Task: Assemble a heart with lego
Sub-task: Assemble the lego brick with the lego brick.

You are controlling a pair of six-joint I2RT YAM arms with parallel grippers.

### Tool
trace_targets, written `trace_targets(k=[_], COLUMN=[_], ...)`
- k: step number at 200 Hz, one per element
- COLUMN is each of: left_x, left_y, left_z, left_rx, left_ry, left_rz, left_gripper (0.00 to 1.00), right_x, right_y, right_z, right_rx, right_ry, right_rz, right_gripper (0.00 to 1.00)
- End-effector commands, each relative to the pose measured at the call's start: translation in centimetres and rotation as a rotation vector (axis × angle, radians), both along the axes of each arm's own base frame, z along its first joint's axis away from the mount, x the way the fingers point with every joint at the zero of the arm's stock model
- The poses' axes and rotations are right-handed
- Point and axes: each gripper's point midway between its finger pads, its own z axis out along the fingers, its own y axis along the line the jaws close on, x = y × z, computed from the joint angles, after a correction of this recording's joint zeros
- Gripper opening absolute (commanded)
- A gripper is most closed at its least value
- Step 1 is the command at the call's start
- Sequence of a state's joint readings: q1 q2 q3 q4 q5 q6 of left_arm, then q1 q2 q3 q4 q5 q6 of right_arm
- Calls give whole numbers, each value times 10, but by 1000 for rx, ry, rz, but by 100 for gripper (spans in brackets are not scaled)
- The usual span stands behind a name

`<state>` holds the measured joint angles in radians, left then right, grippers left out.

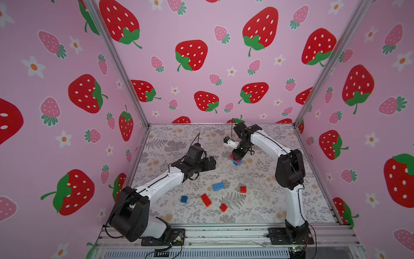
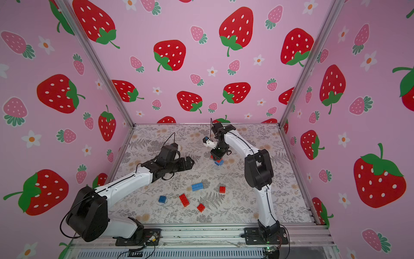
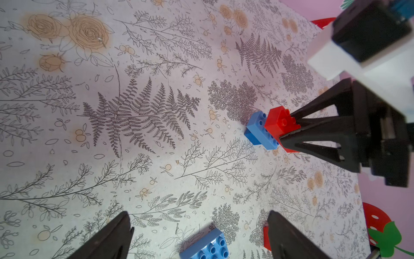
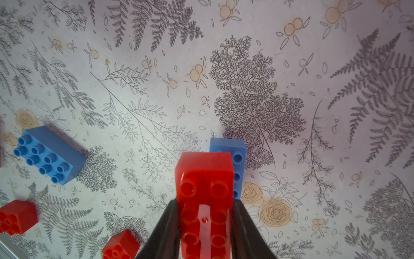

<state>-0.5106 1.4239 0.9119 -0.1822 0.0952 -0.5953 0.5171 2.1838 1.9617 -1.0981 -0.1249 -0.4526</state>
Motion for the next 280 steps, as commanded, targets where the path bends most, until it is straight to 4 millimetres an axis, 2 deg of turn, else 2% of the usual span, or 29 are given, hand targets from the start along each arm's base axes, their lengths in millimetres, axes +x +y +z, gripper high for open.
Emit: trace_targets(k=[1,43,66,102,237,280], left_x=[1,-5,-11,-16,-16,-17], left_y=[-5,-3,-9,-8,-3,0], left_z=[13,15,15,9,3,2], left_rx=[-4,29,9,22,46,56], left_ry=[-52,-75,-67,-45,-24,-21], left_rz=[-63,-108,-158,-172,-150,-139], left_gripper=[100,99,99,99,99,99], right_x=[-3,1,2,6,9,1], right_y=[-2,-4,-2,-3,11,1], right_z=[0,-8,-11,-19,-31,-41], right_rx=[-29,-65,-63,-88,-59,-74], right_ry=[24,37,43,37,30,75], right_rz=[36,52,55,57,74,51], right_gripper=[29,28,29,29,29,28])
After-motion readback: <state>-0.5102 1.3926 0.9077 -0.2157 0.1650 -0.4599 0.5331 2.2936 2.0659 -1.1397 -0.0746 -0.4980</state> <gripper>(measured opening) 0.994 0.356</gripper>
